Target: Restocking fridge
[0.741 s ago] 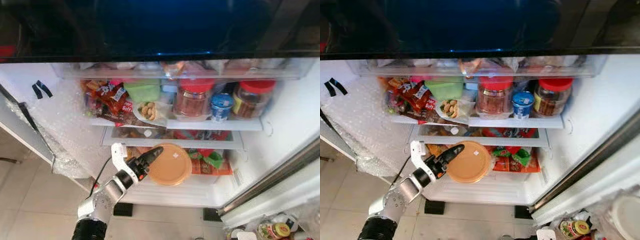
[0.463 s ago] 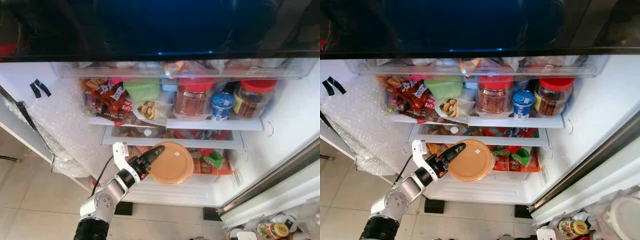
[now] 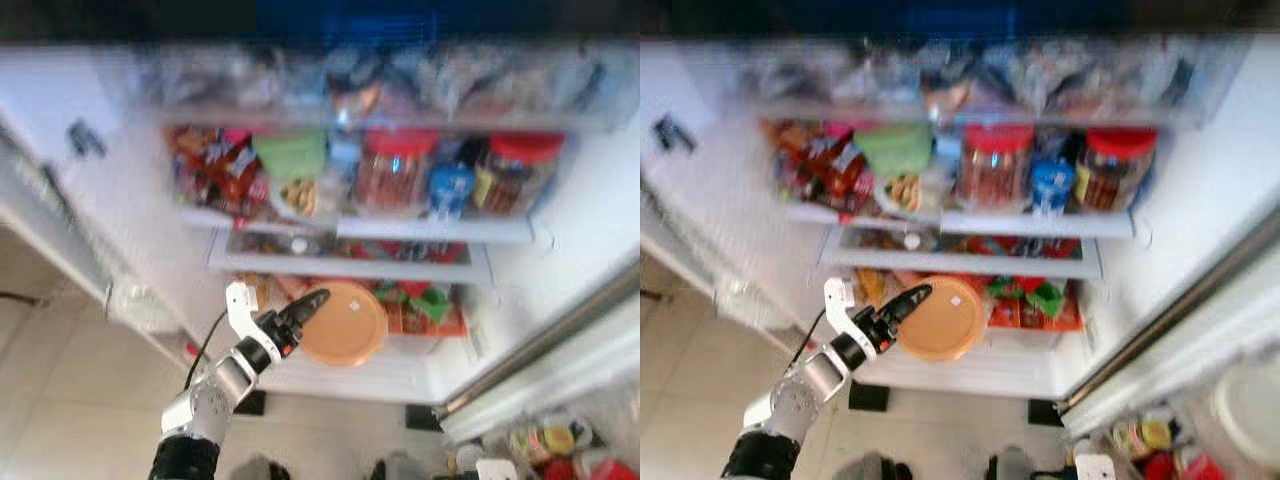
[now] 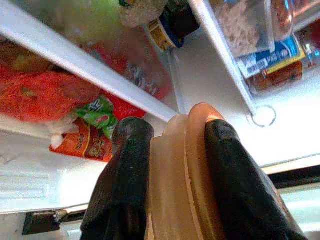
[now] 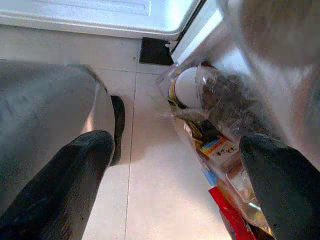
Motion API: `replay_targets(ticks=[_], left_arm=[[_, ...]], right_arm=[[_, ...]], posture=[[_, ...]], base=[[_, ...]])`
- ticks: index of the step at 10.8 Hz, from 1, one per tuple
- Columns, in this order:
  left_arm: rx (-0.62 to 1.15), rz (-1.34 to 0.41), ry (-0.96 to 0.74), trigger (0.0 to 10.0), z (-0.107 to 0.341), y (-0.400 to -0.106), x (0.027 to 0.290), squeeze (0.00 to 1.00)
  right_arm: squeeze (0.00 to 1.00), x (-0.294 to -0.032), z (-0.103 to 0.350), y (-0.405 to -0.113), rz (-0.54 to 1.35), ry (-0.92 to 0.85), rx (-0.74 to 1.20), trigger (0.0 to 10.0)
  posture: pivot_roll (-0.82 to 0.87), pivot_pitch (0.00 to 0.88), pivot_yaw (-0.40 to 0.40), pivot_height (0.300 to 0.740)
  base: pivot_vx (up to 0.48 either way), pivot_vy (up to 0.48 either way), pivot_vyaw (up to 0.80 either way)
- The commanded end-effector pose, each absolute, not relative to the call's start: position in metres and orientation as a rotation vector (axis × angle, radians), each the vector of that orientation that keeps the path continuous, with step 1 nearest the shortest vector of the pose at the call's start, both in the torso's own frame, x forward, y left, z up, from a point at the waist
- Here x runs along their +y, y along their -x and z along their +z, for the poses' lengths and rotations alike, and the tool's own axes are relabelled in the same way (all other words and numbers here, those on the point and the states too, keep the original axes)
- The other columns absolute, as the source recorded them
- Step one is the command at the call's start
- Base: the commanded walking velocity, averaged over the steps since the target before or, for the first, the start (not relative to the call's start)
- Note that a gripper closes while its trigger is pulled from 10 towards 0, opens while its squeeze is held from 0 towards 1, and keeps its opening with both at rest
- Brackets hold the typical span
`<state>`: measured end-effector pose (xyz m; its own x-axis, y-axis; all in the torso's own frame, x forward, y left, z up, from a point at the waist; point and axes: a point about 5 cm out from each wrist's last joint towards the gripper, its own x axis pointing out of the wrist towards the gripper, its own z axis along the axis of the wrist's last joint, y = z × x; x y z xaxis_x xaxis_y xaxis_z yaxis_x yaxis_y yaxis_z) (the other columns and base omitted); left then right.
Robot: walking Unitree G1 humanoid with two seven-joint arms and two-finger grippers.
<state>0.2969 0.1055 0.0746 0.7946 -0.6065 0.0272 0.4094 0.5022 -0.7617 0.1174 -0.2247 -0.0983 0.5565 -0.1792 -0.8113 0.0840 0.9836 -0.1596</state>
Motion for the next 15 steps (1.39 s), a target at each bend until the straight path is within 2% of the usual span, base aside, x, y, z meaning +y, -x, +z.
replay_targets(ticks=[1, 15], left_arm=[[0.25, -0.602, 0.843, 10.0, 0.074, -0.296, 0.109, 0.0], [0.19, -0.574, 0.829, 10.0, 0.085, -0.308, 0.111, 0.0]], right_arm=[[0.0, -0.22, -0.103, -0.104, -0.153, 0.086, 1.012, 10.0], [0.0, -0.218, -0.103, -0.105, -0.164, 0.078, 1.0, 10.0]], posture=[[-0.12, 0.184, 0.05, 0.657], [-0.12, 0.18, 0.056, 0.645]], base=[[0.0, 0.0, 0.0], [0.0, 0.0, 0.0]])
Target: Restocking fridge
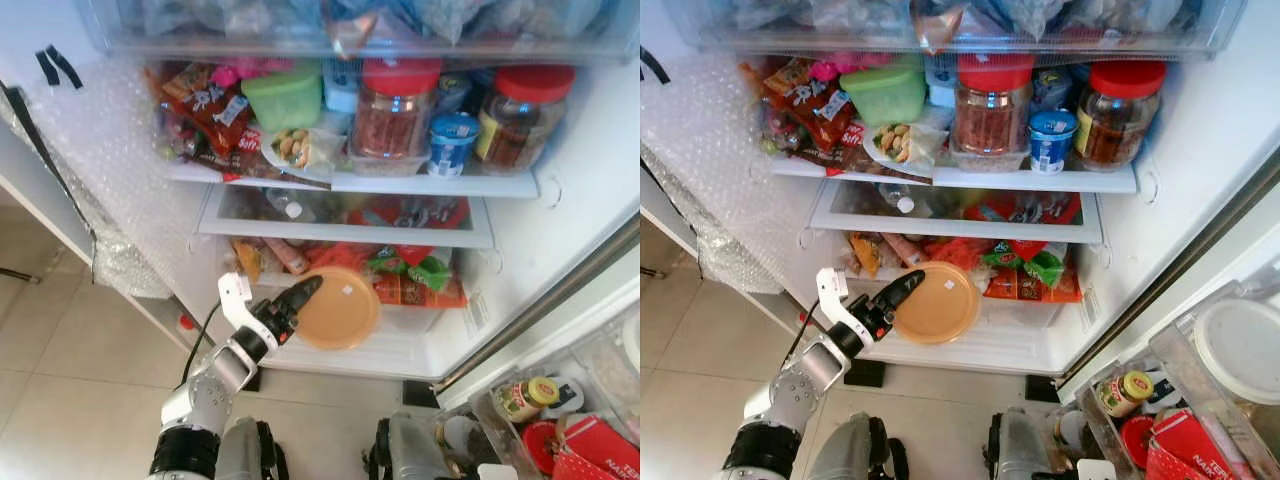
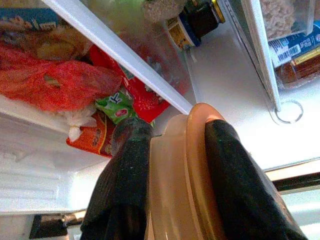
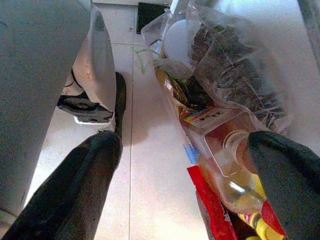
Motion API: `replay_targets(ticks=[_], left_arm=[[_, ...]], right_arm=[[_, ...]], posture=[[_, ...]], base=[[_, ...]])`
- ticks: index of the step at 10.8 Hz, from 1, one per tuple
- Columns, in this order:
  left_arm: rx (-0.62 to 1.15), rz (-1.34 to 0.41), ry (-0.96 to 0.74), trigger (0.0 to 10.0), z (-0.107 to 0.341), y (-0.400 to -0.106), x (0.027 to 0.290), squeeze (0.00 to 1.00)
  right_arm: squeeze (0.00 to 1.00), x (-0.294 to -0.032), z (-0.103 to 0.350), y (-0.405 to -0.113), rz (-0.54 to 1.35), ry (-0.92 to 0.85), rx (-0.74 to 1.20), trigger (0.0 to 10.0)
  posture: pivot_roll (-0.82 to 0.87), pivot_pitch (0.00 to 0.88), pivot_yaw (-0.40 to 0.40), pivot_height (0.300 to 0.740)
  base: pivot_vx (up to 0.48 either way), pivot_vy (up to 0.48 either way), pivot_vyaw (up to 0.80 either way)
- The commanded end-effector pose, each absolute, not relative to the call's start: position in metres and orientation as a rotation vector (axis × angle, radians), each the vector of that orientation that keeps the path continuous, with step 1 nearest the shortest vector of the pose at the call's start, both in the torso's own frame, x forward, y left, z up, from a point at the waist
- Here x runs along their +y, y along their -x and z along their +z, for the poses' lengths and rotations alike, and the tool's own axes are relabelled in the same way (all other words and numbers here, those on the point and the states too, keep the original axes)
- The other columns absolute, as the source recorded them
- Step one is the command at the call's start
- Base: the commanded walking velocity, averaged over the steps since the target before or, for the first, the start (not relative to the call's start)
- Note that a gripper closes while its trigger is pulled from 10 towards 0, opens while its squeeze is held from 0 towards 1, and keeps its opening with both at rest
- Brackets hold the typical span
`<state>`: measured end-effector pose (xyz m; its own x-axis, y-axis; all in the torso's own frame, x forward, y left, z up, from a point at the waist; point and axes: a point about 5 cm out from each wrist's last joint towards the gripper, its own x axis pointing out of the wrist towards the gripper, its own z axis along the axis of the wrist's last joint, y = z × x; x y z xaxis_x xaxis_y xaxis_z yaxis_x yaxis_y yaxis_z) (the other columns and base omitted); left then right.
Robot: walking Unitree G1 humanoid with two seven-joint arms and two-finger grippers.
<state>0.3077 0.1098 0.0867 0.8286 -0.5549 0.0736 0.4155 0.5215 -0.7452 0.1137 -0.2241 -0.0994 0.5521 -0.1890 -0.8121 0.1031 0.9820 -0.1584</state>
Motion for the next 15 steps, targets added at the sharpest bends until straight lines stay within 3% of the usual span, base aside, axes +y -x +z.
replay_targets(ticks=[1, 15], left_arm=[[0.183, -0.57, 0.818, 10.0, 0.0857, -0.3091, 0.1116, 0.0], [0.187, -0.603, 0.772, 10.0, 0.0851, -0.3087, 0.1097, 0.0]], right_arm=[[0.0, -0.2181, -0.1032, -0.1055, -0.164, 0.077, 0.999, 10.0], [0.0, -0.2175, -0.103, -0.1075, -0.158, 0.076, 1.0, 10.0]], posture=[[-0.12, 0.175, 0.057, 0.645], [-0.11, 0.177, 0.057, 0.645]], base=[[0.0, 0.0, 0.0], [0.305, 0.0, 0.0]])
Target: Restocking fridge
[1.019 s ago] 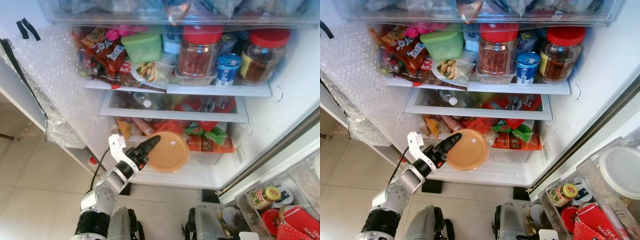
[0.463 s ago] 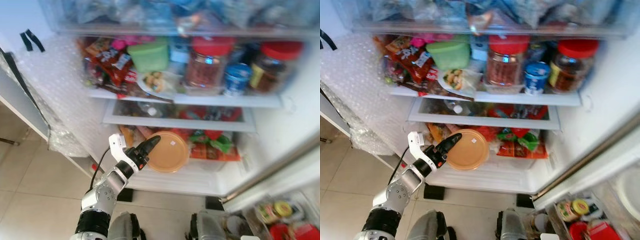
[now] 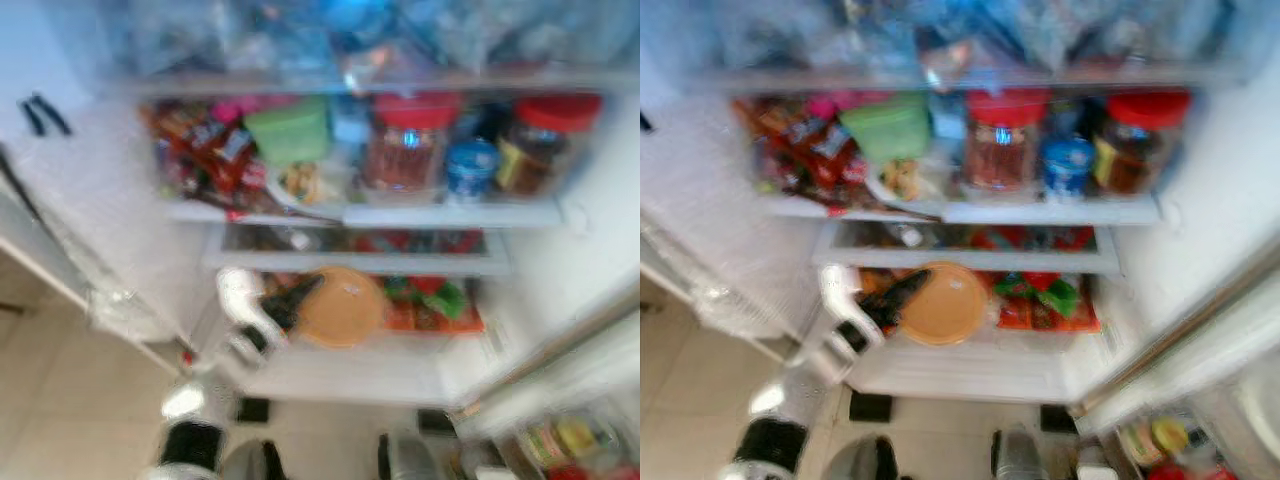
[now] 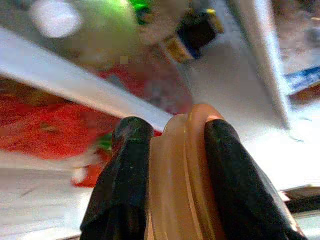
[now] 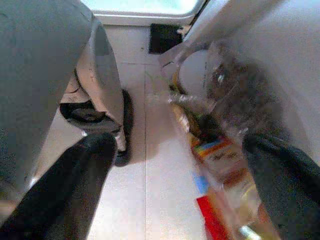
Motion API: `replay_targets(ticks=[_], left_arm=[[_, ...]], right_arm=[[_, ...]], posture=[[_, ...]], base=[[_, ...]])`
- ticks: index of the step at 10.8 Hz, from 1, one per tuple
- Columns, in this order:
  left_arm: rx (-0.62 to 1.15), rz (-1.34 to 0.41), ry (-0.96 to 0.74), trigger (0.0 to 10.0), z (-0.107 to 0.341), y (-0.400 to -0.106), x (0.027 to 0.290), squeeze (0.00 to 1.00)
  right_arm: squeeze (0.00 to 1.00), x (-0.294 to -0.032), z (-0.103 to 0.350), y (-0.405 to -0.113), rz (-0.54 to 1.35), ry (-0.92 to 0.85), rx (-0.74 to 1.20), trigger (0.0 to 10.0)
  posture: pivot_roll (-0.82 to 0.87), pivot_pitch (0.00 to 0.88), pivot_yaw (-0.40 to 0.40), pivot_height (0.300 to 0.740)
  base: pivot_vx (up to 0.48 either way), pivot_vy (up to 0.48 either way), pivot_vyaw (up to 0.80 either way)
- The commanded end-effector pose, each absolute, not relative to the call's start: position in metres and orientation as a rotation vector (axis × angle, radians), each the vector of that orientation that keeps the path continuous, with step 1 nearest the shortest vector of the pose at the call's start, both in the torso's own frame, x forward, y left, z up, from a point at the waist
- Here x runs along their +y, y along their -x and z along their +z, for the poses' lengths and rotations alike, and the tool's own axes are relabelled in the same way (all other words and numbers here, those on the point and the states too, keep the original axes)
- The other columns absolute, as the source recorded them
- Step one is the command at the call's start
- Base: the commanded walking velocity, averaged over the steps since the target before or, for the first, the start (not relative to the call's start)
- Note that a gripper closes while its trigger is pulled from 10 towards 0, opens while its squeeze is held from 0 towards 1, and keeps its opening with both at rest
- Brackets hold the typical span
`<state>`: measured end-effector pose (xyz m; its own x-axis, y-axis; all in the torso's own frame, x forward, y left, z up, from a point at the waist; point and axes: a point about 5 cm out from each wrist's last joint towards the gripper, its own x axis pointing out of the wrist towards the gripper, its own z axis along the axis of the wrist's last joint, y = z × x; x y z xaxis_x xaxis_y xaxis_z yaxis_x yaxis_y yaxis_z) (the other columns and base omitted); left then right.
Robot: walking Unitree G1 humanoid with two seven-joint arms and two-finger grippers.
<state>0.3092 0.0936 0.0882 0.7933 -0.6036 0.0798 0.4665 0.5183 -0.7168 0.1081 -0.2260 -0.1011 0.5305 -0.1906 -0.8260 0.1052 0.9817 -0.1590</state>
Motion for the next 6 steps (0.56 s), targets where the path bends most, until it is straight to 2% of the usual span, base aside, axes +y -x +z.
replay_targets(ticks=[1, 2, 3, 6], left_arm=[[0.189, -0.607, 0.77, 10.0, 0.0849, -0.3084, 0.1094, 0.0], [0.195, -0.613, 0.765, 10.0, 0.0843, -0.3077, 0.1088, 0.0], [0.201, -0.617, 0.762, 10.0, 0.0836, -0.3071, 0.1081, 0.0], [0.228, -0.63, 0.757, 10.0, 0.0794, -0.3044, 0.1068, 0.0]], right_arm=[[0.0, -0.2173, -0.103, -0.1074, -0.161, 0.07, 0.999, 10.0], [0.0, -0.2171, -0.1031, -0.1072, -0.163, 0.066, 0.999, 10.0], [0.0, -0.2168, -0.1033, -0.107, -0.165, 0.057, 1.0, 10.0], [0.0, -0.2165, -0.1029, -0.1081, -0.159, 0.062, 0.994, 10.0]], posture=[[-0.11, 0.177, 0.058, 0.645], [-0.1, 0.177, 0.058, 0.645], [-0.1, 0.178, 0.058, 0.645], [-0.1, 0.175, 0.059, 0.645]], base=[[0.341, 0.0, 0.0], [0.341, 0.0, 0.0], [0.345, 0.0, -0.42], [0.344, 0.0, 0.0]])
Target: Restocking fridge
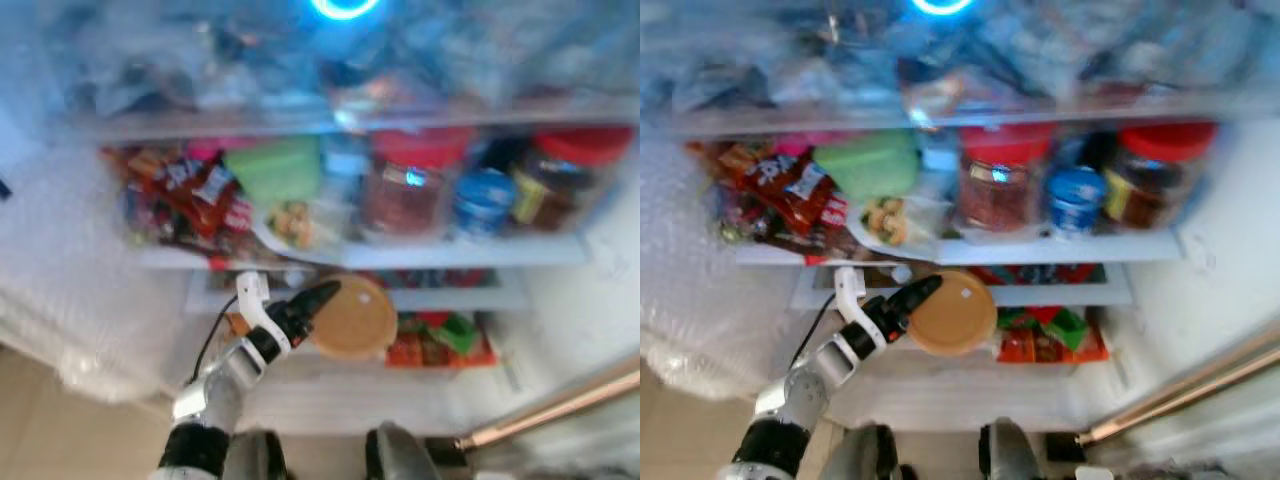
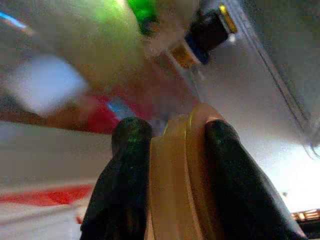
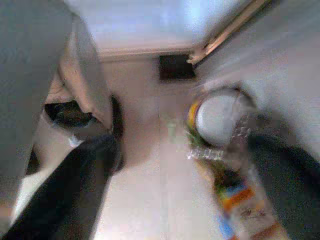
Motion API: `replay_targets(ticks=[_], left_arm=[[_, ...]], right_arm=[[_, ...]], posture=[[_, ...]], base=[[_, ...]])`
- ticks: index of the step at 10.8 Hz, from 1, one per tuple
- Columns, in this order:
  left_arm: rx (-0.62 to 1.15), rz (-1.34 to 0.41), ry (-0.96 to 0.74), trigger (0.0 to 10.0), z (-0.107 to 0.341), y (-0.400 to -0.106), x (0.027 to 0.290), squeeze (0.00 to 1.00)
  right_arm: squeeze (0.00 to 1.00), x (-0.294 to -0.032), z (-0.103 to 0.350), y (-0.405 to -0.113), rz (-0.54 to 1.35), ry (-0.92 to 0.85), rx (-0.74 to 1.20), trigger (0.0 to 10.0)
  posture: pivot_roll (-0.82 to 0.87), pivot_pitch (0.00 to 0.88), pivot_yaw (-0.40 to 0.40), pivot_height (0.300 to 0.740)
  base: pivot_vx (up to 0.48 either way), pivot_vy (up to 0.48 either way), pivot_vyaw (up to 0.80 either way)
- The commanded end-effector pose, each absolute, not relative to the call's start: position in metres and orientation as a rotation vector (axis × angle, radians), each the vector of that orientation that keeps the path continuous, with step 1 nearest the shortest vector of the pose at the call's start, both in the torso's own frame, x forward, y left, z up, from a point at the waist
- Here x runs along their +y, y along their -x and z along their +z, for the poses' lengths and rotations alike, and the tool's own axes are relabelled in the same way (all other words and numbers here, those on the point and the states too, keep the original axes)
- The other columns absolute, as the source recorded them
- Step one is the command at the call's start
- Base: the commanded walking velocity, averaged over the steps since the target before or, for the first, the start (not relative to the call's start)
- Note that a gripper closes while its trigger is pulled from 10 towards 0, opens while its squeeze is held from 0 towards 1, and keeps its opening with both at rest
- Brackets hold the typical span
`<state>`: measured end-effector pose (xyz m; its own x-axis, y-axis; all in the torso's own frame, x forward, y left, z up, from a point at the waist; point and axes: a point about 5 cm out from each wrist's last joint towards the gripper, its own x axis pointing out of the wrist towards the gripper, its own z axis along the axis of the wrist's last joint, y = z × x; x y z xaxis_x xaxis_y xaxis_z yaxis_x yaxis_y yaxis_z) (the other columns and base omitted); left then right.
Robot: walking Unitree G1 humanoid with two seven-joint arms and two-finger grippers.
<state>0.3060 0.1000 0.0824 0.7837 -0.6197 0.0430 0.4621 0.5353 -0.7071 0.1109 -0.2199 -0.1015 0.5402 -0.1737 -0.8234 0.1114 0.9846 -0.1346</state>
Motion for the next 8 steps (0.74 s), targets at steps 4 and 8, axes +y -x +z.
replay_targets(ticks=[4, 8], left_arm=[[0.217, -0.653, 0.809, 10.0, 0.082, -0.306, 0.101, 0.0], [0.16, -0.583, 0.827, 10.0, 0.085, -0.322, 0.099, 0.0]], right_arm=[[0.0, -0.216, -0.103, -0.109, -0.159, 0.06, 0.989, 10.0], [0.0, -0.216, -0.102, -0.109, -0.159, 0.061, 0.987, 10.0]], posture=[[-0.1, 0.174, 0.06, 0.645], [-0.11, 0.168, 0.061, 0.645]], base=[[0.164, 0.0, 0.0], [0.0, 0.0, 0.0]])
